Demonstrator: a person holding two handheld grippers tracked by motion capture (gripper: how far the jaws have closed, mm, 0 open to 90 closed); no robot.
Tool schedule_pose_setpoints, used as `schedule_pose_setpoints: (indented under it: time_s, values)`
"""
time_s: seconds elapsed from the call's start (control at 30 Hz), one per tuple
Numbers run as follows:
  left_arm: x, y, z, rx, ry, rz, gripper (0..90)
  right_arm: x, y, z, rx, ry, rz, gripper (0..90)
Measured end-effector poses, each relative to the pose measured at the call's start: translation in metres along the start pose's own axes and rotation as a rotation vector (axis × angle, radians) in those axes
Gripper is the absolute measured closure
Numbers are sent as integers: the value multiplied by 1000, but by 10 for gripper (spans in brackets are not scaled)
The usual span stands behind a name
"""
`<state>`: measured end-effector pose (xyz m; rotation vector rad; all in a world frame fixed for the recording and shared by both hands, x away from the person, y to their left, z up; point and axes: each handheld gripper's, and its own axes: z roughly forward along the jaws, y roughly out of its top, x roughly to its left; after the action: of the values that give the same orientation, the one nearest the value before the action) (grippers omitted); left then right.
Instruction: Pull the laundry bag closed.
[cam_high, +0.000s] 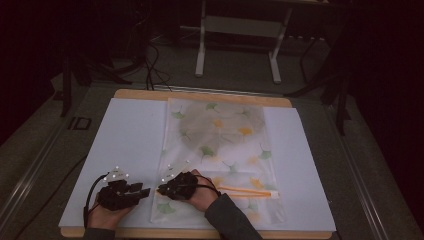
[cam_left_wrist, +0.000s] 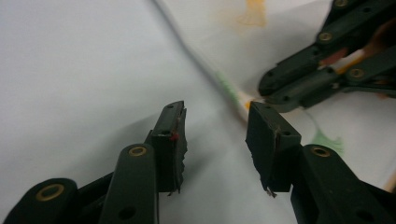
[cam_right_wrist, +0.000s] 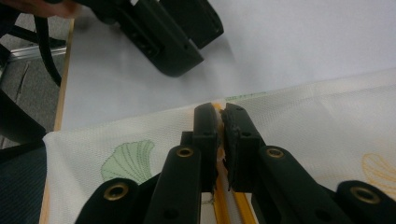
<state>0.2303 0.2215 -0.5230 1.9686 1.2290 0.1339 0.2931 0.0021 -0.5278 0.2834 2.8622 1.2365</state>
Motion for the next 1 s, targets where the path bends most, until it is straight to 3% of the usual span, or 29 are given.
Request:
schedule_pose_setpoints:
  time_s: [0.2, 0.57, 0.6, 0.67, 1.0]
  values:
    - [-6, 2, 3, 15, -38, 20, 583, 0, 1, -2, -5, -5, -4, 845]
    - [-9, 1, 12, 48, -87, -16, 596, 1, 3, -5, -30, -10, -9, 845]
    - [-7, 1, 13, 40, -118, -28, 596, 1, 3, -5, -29, -8, -9, 845]
    - [-7, 1, 12, 35, -136, -27, 594, 1, 4, -5, -28, -12, -11, 846]
    - [-6, 2, 19, 65, -140, -31, 589, 1, 5, -9, -41, -12, -10, 846]
